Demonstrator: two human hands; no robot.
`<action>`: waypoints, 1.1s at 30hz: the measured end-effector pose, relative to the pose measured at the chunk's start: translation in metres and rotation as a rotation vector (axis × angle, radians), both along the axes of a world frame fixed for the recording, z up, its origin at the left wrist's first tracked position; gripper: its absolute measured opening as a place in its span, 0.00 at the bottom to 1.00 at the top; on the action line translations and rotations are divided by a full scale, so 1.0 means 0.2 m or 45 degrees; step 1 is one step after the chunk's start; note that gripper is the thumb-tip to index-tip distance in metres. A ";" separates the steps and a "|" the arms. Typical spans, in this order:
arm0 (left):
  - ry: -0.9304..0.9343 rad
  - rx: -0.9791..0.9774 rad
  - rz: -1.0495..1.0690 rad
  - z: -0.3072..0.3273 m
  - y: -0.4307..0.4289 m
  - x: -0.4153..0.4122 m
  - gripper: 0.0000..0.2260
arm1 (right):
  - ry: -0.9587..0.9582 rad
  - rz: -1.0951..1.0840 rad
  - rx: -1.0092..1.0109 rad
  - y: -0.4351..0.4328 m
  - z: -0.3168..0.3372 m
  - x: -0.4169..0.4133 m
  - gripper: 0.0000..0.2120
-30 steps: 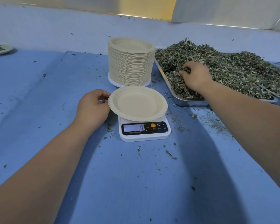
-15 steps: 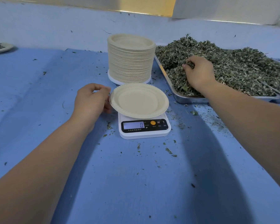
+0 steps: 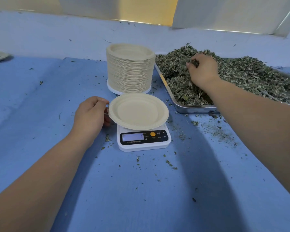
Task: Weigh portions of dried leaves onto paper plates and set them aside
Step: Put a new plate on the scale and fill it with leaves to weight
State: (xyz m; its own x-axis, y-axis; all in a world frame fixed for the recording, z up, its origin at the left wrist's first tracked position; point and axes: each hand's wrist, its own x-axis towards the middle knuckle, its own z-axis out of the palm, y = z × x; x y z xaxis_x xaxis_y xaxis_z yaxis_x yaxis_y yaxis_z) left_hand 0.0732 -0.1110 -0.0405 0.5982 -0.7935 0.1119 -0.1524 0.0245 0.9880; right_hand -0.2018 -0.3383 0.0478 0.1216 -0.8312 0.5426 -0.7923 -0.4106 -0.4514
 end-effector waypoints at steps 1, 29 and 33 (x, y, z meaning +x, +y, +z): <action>0.002 0.000 -0.001 0.00 0.00 0.00 0.11 | 0.066 0.029 0.051 0.00 -0.01 0.00 0.12; -0.026 -0.035 -0.073 0.04 0.04 -0.03 0.13 | 0.490 0.798 0.274 0.74 -0.02 0.46 0.16; -0.243 0.006 -0.091 0.02 0.04 -0.04 0.14 | 0.162 0.759 0.274 0.66 -0.02 0.38 0.12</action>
State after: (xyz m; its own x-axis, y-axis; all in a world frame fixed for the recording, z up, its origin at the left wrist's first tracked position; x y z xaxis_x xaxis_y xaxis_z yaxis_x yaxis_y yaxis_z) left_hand 0.0649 -0.1028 -0.0356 0.5086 -0.8340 0.2140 -0.3348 0.0374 0.9416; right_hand -0.1262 -0.2069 0.0446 0.6486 -0.6895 0.3222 -0.5086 -0.7076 -0.4904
